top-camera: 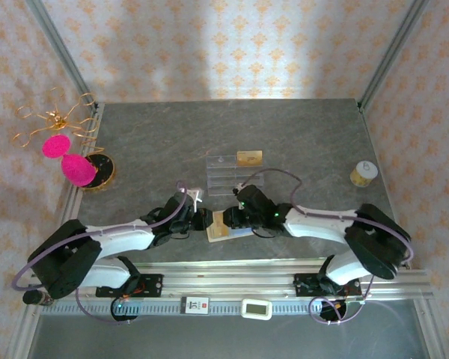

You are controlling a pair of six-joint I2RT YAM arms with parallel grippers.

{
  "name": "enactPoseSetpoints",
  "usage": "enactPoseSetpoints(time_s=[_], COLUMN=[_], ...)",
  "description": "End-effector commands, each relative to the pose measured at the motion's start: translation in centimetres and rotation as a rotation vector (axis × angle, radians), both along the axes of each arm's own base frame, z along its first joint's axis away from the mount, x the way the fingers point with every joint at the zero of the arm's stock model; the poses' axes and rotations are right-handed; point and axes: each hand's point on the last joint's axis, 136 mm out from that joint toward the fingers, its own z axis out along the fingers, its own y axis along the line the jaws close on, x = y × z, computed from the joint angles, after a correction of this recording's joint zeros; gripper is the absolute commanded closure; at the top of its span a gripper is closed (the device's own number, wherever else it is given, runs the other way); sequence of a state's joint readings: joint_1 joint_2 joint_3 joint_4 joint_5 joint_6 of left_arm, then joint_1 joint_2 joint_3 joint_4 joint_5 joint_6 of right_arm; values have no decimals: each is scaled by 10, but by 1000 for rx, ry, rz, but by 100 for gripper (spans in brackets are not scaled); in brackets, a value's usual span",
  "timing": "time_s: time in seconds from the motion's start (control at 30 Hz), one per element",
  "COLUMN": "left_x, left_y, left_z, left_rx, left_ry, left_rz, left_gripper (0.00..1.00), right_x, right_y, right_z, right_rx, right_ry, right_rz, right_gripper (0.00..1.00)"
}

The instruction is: Take the credit cards out of the card holder

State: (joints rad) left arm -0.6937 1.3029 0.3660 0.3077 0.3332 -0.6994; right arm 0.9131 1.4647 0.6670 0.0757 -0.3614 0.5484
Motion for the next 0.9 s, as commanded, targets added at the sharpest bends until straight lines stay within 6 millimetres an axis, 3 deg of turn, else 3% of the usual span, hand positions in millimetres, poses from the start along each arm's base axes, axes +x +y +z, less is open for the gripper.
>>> enactPoseSetpoints(time_s=[0.0, 0.17, 0.4, 0.67, 0.87], left_x=[4, 8, 7, 2, 1], left_y=[-8, 0, 2, -6, -10], left_z=[4, -13, -19, -23, -21], left_rx=[-33, 76, 107, 101, 94], left_ry=[-25, -5, -3, 6, 2], left_rz=[-16, -11, -22, -68, -82], left_gripper=[89, 100, 100, 100, 100], right_x=[0, 9, 11, 10, 8], right_y=[9, -3, -5, 2, -2], right_z=[-2, -21, -39, -44, -47], right_rx=[6, -28, -52, -42, -60], right_ry=[33, 95, 140, 158, 159], right_rz=[46, -12, -29, -4, -9], right_gripper=[80, 81, 81, 81, 96])
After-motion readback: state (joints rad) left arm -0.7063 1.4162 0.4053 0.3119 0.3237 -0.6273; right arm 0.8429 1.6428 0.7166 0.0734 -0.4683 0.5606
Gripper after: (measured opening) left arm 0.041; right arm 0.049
